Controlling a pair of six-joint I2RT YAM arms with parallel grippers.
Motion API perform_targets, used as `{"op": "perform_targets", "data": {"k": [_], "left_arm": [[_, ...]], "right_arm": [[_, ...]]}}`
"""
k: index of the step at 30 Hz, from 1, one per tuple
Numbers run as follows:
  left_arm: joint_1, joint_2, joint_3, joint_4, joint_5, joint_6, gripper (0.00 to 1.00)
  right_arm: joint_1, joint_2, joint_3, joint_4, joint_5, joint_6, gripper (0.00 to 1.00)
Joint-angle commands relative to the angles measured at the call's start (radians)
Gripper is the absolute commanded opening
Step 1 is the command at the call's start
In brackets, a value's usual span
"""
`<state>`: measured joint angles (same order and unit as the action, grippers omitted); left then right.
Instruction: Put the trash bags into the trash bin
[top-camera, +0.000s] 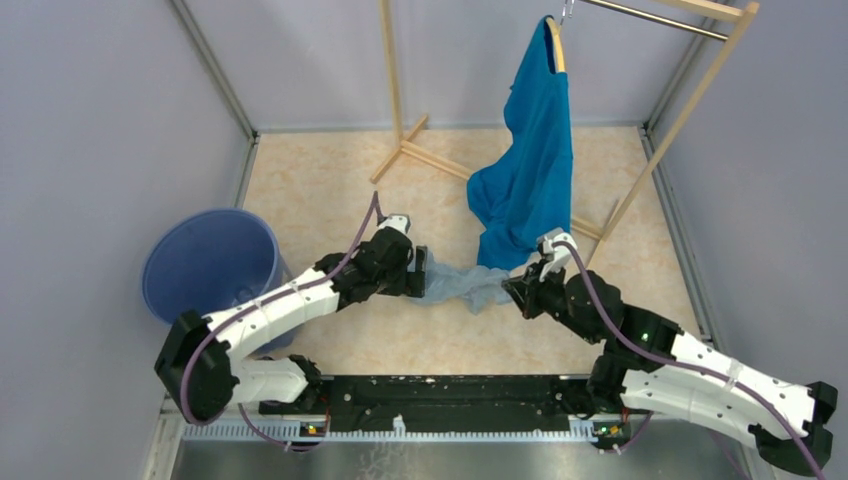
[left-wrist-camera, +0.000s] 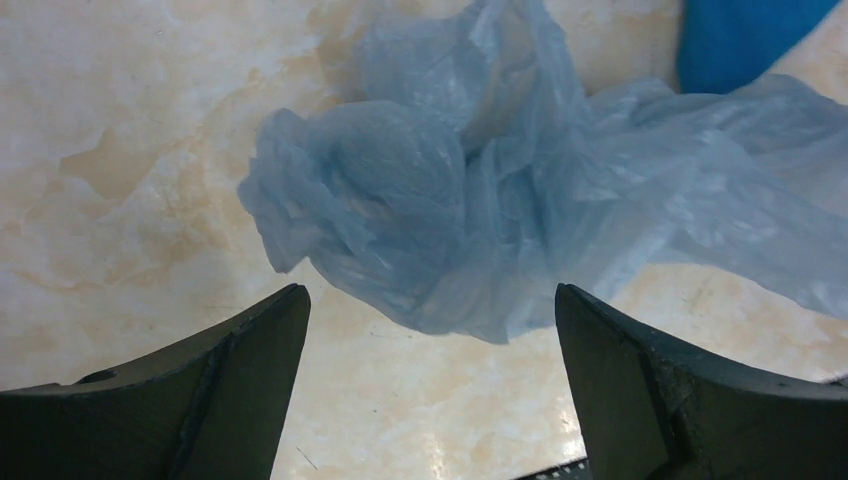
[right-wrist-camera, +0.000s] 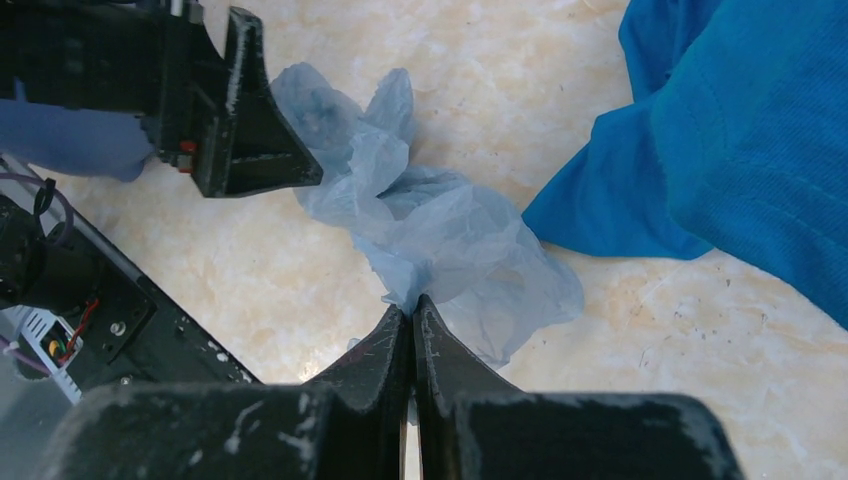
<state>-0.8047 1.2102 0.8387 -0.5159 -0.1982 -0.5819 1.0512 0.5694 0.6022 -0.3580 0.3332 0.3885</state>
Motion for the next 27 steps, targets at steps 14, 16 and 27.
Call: {"op": "perform_targets", "data": {"k": [14, 16, 27], "left_arm": [[0.017, -0.175, -0.097, 0.239, -0.111, 0.054, 0.12], [0.018, -0.264, -0.103, 0.239, -0.103, 0.07, 0.09], [0.018, -0.517, -0.002, 0.148, 0.09, 0.304, 0.0]], "right_arm": [[0.009, 0.029, 0.0, -0.009, -0.192, 0.024, 0.46], [0.009, 0.036, 0.022, -0.013, -0.186, 0.011, 0.56], [0.009, 0.18, 0.321, -0.092, -0.069, -0.19, 0.93]]}}
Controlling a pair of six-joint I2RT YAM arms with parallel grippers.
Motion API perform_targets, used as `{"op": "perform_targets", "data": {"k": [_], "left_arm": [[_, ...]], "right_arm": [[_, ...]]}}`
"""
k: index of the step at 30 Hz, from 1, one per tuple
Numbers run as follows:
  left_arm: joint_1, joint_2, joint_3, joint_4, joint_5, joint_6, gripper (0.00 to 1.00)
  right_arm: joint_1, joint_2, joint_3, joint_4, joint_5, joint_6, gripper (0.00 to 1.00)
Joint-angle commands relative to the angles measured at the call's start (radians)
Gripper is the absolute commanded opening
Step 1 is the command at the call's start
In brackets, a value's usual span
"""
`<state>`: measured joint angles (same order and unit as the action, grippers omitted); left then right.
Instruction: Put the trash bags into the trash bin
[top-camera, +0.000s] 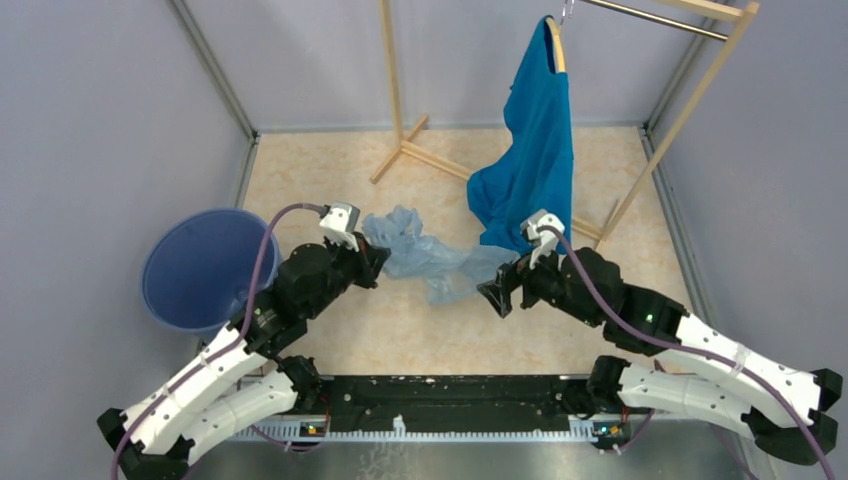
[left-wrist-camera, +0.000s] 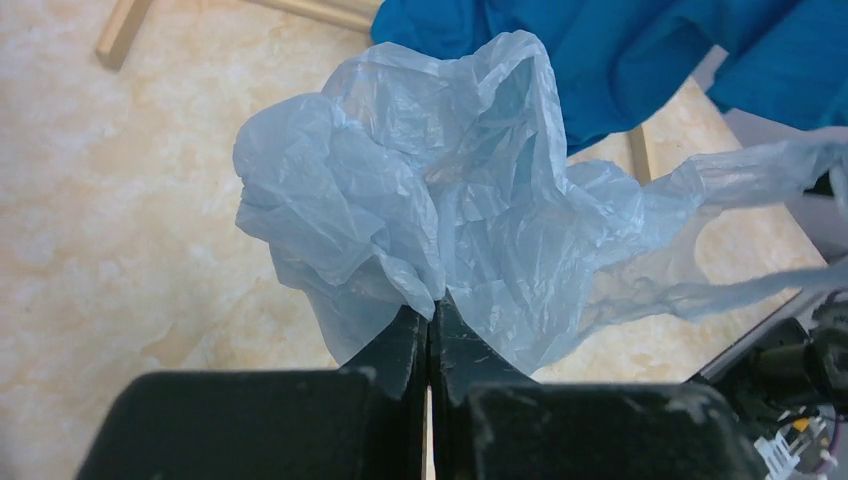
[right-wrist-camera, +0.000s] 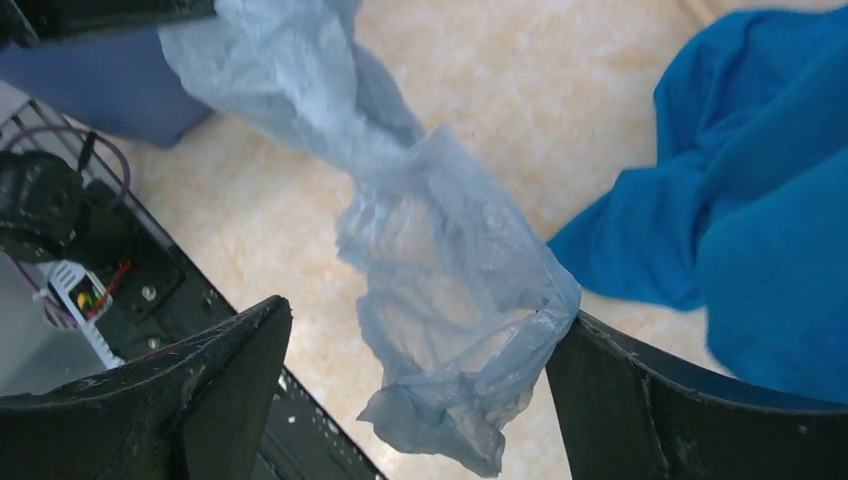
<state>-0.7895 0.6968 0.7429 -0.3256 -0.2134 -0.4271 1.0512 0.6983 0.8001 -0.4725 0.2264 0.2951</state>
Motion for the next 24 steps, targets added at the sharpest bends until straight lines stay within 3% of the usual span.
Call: {"op": "perform_targets", "data": {"k": [1, 3, 8, 13, 17, 21, 24], "left_arm": [[0.003, 0.006, 0.122, -0.077, 0.128, 0.178, 0.0], [0.002, 0.024, 0.161, -0.131, 0.166, 0.229, 0.0], [0.002, 0.033, 0.143, -0.134, 0.245, 0.309, 0.0], [0.002, -0.012, 0.072, -0.092, 0.177, 0.347, 0.0], [0.001, -0.119, 0.018, -0.042, 0.068, 0.35, 0.0], [0.002, -0.224, -0.017, -0.014, -0.07, 0.336, 0.0], [0.002, -0.287, -0.045, 0.006, -0.085, 0.342, 0.0]], "right_arm": [[0.009, 0.076, 0.15, 0.03, 0.041, -0.109, 0.94], [0.009, 0.13, 0.207, 0.049, 0.066, -0.119, 0.98], [0.008, 0.331, 0.365, 0.054, 0.09, -0.076, 0.99], [0.009, 0.471, 0.482, -0.043, 0.179, -0.021, 0.98], [0.009, 0.46, 0.406, -0.082, 0.206, -0.038, 0.99], [0.009, 0.352, 0.206, -0.051, 0.104, -0.026, 0.99], [0.009, 0.253, 0.09, -0.038, 0.035, 0.009, 0.99]]}}
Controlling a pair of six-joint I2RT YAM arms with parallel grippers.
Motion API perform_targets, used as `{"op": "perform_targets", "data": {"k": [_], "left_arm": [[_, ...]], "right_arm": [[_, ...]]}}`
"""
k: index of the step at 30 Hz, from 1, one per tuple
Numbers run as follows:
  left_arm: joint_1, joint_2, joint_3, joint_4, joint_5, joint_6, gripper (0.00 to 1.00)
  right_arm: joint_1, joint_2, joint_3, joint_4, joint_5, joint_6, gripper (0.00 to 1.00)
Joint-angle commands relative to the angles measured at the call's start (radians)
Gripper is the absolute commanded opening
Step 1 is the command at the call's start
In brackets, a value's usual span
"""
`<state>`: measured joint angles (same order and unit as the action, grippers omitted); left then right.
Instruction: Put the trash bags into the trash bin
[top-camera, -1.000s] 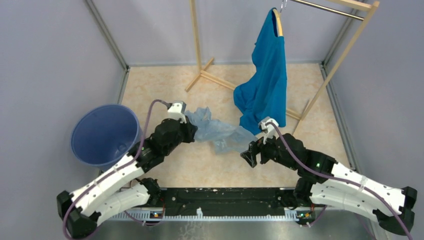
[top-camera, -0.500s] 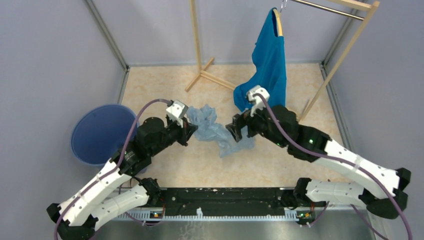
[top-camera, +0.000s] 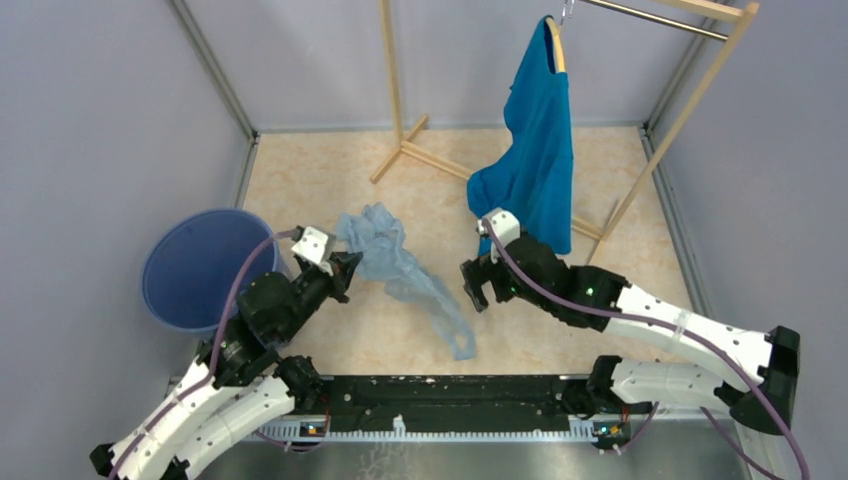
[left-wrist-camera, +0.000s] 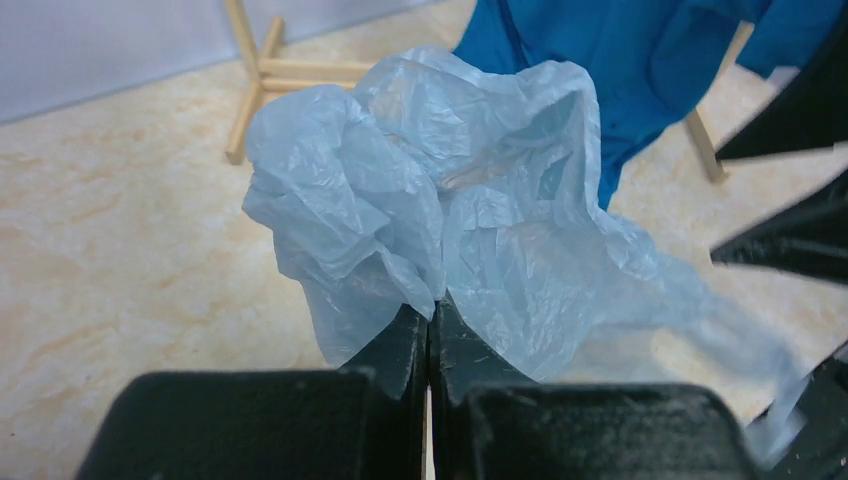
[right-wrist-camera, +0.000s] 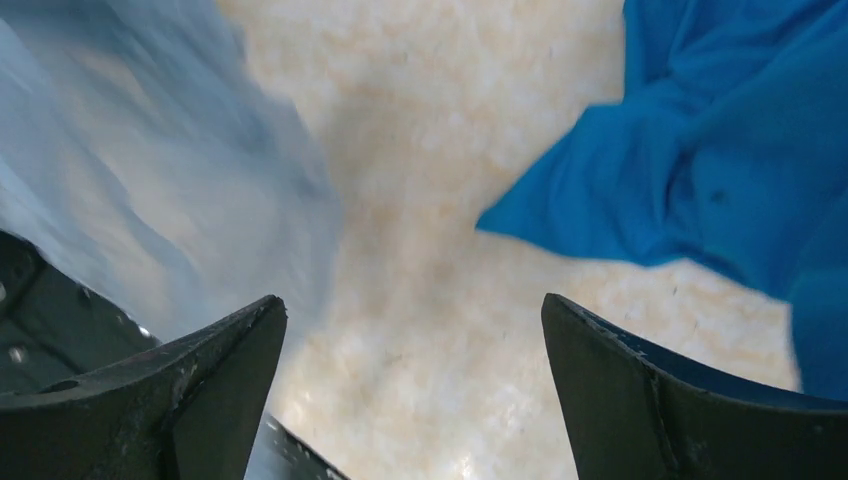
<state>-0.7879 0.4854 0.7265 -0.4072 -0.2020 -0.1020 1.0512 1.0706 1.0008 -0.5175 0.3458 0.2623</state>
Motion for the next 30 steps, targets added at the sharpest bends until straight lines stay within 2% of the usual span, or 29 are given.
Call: {"op": "perform_targets", "data": {"k": [1, 5, 9, 14, 17, 20, 24, 28, 30], "left_arm": [[0.0, -0.084, -0.034, 0.092, -0.09, 0.022, 0.0], [0.0, -0.054, -0.032, 0.082, -0.068, 0.028, 0.0], [0.001, 0.03, -0.02, 0.07, 0.007, 0.036, 0.0], [0.0, 0.094, -0.016, 0.054, 0.031, 0.042, 0.0], [0.001, 0.114, -0.017, 0.055, 0.046, 0.044, 0.0], [0.001, 0.124, -0.017, 0.053, 0.058, 0.045, 0.0], [0.001, 0.126, -0.02, 0.055, 0.078, 0.044, 0.0], [0.001, 0.131, -0.018, 0.053, 0.085, 0.045, 0.0], [0.001, 0.13, -0.02, 0.057, 0.095, 0.045, 0.0]], "right_arm": [[0.009, -0.147, -0.129, -0.001, -0.091, 0.051, 0.99], [0.009, -0.206, -0.104, -0.039, -0.068, 0.053, 0.99], [0.009, -0.149, -0.004, 0.055, -0.064, -0.015, 0.99], [0.009, 0.09, 0.179, 0.207, -0.044, -0.052, 0.99], [-0.008, 0.283, 0.326, 0.186, 0.019, -0.006, 0.99], [-0.077, 0.407, 0.396, 0.206, -0.101, 0.076, 0.98], [-0.122, 0.503, 0.395, 0.299, -0.349, 0.141, 0.85], [-0.156, 0.484, 0.29, 0.343, -0.36, 0.19, 0.7], [-0.207, 0.427, 0.178, 0.407, -0.38, 0.232, 0.56]]}}
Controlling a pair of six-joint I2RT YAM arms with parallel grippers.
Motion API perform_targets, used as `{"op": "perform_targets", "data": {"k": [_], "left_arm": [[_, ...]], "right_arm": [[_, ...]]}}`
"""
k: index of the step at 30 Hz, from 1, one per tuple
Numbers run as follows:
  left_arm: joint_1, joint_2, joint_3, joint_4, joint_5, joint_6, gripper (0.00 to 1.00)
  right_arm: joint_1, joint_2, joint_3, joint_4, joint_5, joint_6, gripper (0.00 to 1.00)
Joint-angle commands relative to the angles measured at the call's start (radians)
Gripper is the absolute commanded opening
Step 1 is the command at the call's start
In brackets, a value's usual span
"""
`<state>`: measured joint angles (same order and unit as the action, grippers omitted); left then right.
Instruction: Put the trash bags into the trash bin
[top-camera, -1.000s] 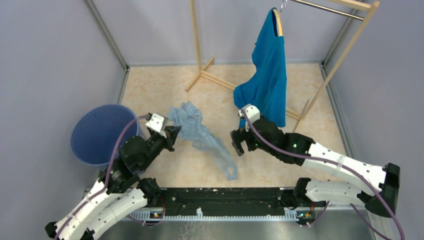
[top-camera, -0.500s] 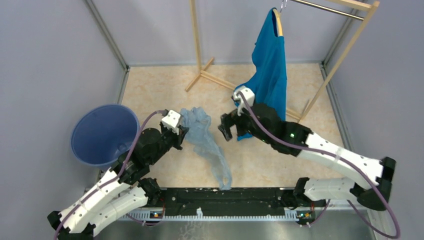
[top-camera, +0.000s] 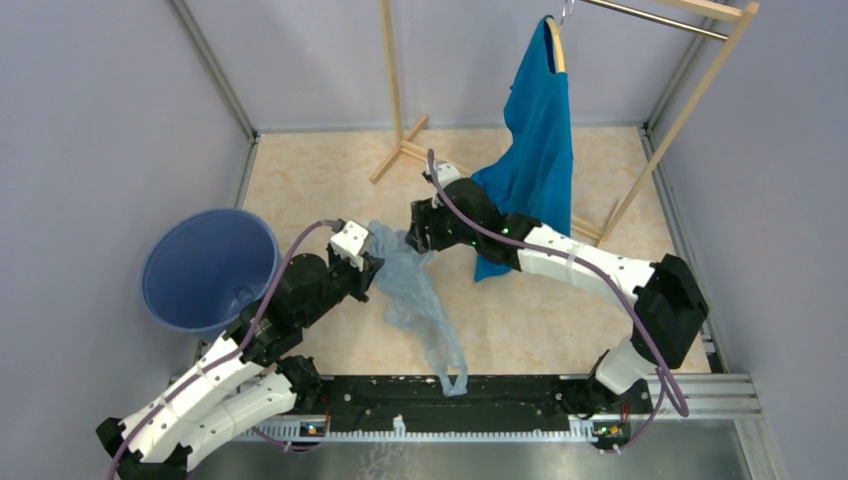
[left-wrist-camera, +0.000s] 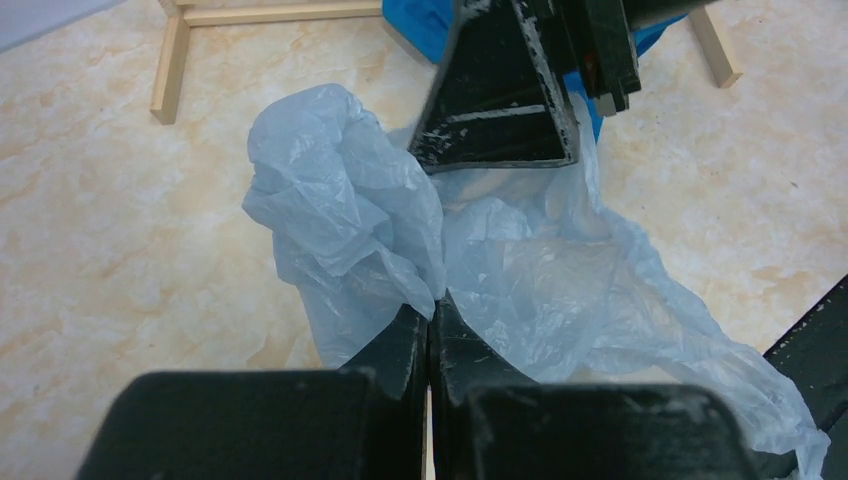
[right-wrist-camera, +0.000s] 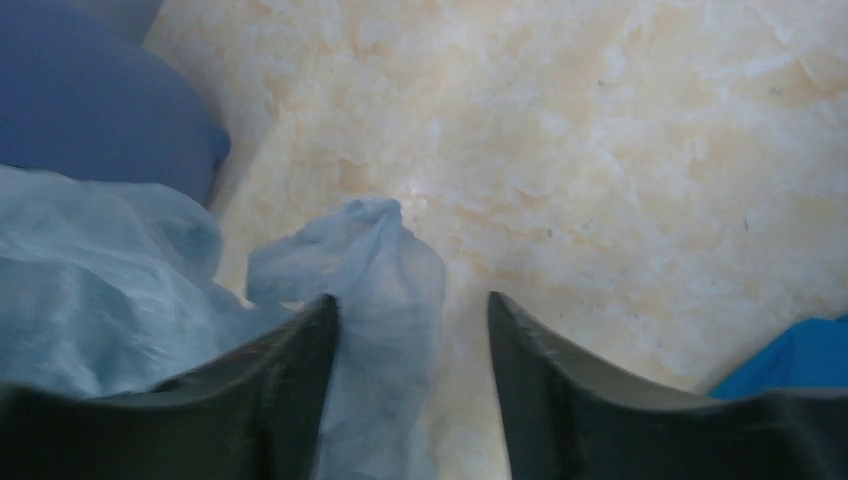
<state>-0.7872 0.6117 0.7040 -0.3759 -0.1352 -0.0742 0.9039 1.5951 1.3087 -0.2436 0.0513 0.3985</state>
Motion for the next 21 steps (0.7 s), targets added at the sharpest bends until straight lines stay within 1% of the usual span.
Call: {"op": "perform_targets", "data": {"k": [1, 2, 3, 4, 8, 12, 13, 14, 16, 17, 18, 20, 21], "left_arm": [[-0.001, 0.002, 0.003, 0.027, 0.035, 0.017, 0.0], [-0.001, 0.001, 0.001, 0.029, 0.041, 0.019, 0.0], [0.0, -0.001, 0.002, 0.031, 0.046, 0.019, 0.0], [0.0, -0.001, 0.001, 0.031, 0.05, 0.019, 0.0], [0.0, -0.013, 0.002, 0.03, 0.057, 0.019, 0.0], [0.0, -0.053, -0.007, 0.042, 0.07, 0.018, 0.0], [0.0, -0.061, -0.01, 0.048, 0.073, 0.02, 0.0], [-0.001, -0.068, -0.013, 0.053, 0.077, 0.021, 0.0], [0.0, -0.072, -0.018, 0.058, 0.084, 0.023, 0.0], [0.0, -0.072, -0.018, 0.06, 0.087, 0.024, 0.0], [-0.001, -0.07, -0.017, 0.061, 0.091, 0.024, 0.0], [0.0, -0.058, -0.017, 0.061, 0.094, 0.026, 0.0], [0.0, -0.051, -0.016, 0.06, 0.094, 0.027, 0.0]], "right_arm": [[-0.1, -0.131, -0.181, 0.162, -0.095, 0.119, 0.47], [-0.13, -0.164, -0.234, 0.185, -0.107, 0.143, 0.35], [-0.157, -0.195, -0.278, 0.203, -0.118, 0.165, 0.26], [-0.176, -0.227, -0.316, 0.218, -0.128, 0.179, 0.21], [-0.188, -0.36, -0.425, 0.237, -0.123, 0.177, 0.21], [-0.189, -0.493, -0.487, 0.159, -0.036, 0.151, 0.21], [-0.189, -0.524, -0.498, 0.137, -0.009, 0.142, 0.22], [-0.189, -0.554, -0.504, 0.122, 0.005, 0.131, 0.25], [-0.189, -0.589, -0.486, 0.109, -0.02, 0.101, 0.36], [-0.189, -0.591, -0.468, 0.111, -0.059, 0.089, 0.48], [-0.189, -0.579, -0.442, 0.116, -0.121, 0.087, 0.57], [-0.188, -0.541, -0.382, 0.127, -0.193, 0.119, 0.8], [-0.185, -0.498, -0.349, 0.139, -0.228, 0.143, 0.85]]}}
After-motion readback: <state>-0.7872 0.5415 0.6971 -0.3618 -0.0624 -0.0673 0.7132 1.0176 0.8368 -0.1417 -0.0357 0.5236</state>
